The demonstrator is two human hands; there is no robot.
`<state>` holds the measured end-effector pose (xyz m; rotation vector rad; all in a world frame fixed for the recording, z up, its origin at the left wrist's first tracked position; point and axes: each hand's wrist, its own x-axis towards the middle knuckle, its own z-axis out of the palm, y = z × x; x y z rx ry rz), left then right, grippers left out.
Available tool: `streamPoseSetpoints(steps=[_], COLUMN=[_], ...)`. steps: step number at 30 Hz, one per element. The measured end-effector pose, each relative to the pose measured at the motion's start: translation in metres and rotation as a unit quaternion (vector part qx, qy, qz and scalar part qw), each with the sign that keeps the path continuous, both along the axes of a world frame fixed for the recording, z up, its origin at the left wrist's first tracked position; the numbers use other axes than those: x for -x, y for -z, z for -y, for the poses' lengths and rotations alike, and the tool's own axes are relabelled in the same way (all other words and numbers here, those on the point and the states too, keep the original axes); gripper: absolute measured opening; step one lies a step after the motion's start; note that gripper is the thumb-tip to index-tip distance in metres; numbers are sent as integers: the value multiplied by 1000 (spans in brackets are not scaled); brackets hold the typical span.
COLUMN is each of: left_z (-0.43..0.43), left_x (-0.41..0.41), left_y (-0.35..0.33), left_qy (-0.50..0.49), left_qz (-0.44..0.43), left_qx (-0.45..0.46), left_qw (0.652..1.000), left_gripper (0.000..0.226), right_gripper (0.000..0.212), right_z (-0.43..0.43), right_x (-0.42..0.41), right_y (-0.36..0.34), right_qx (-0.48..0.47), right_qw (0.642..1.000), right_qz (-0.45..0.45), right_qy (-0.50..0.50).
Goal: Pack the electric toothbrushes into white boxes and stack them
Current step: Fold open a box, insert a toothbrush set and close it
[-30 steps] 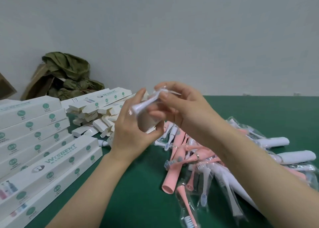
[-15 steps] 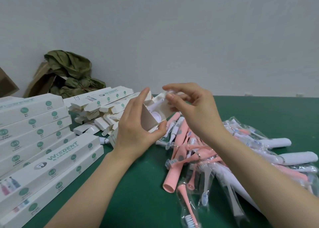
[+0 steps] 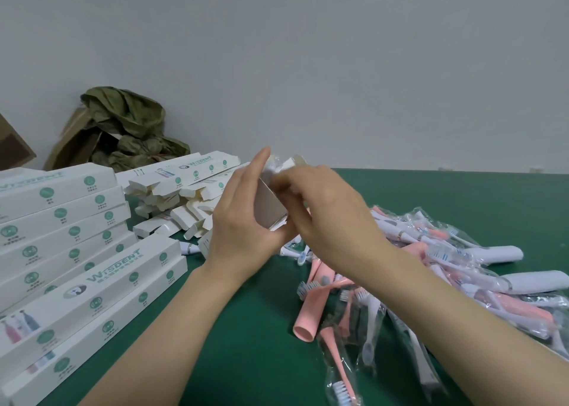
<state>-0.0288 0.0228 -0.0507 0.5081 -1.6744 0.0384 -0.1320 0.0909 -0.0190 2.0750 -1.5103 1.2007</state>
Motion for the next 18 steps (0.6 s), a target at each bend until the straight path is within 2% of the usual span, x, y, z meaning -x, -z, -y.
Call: streamPoseSetpoints(steps=[2,4,7,11,13,15,16,18], left_z=[0,1,0,-3,-2,-1,-1,-1], left_x=[0,1,1,2,2,2,3,3], left_y=[0,-1,-2,-3,-3,-3,-2,-2], left_qy=[-11,-11,-1,8,12,17,20,32], left_qz=[-6,-10,-10,-24,-16,-5,-2,-8], left_qx=[9,15,15,10,4,-1,-8,-27], left_qw=[1000,1000,1000,1000,1000,1000,1000,999], left_gripper=[68,66,69,65,68,72,73,76], right_gripper=[18,24,13,33,34,25,28,38], right_z=[-1,0,2,3,2,2,1,1], right_x=[0,1,0,-1,3,9,11,17], right_y=[-1,0,2,2,-1,-4,-5,-9], right_qx=[29,68,94,56,27,30,25,-56], right_qw=[994,987,995,998,999,990,983,968], right_qz=[106,141,45,-19,38,139,178,241], right_qy=[-27,-36,0,-2,1,22,42,50])
